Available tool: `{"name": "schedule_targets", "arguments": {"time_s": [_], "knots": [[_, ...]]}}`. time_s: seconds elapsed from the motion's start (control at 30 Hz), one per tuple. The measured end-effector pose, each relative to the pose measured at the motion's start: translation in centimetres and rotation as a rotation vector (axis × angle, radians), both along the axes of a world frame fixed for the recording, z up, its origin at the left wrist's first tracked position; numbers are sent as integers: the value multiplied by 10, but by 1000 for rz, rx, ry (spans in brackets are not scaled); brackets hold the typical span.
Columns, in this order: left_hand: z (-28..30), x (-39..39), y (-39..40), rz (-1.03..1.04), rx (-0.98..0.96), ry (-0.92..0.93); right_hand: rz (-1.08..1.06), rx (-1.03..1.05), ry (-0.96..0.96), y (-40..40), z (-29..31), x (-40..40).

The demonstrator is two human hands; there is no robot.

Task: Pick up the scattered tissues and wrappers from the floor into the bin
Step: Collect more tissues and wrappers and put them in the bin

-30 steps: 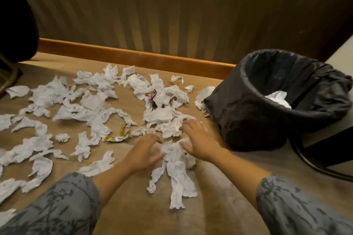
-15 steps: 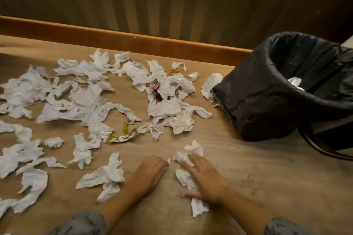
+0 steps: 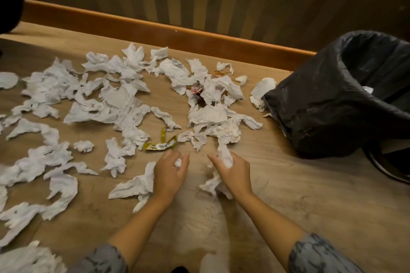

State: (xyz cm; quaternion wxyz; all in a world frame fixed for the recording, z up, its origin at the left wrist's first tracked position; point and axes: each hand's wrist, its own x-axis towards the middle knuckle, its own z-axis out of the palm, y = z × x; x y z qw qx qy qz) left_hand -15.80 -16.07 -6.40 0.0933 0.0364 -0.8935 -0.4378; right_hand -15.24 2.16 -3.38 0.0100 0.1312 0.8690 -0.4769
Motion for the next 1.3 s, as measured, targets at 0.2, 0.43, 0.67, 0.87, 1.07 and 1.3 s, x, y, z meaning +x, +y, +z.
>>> {"name": "schedule_targets", "arguments": {"time_s": [0.2, 0.43, 0.67, 0.87, 1.07, 1.3], "knots": [[-11, 46, -34, 198, -293, -66, -43, 63, 12, -24, 19, -28], [-39, 95, -56, 143, -375, -276, 192, 203, 64, -26, -37, 15], [-37, 102, -68, 43, -173, -65, 692, 614, 285, -10, -62, 52], [6, 52, -47, 76, -75, 17, 1015, 586, 360, -5, -46, 14], [71, -30, -27, 10, -13, 88, 670, 518, 286, 14, 46, -65], [170, -101, 30, -200, -9, 219, 963, 989, 326, 64, 195, -139]]}}
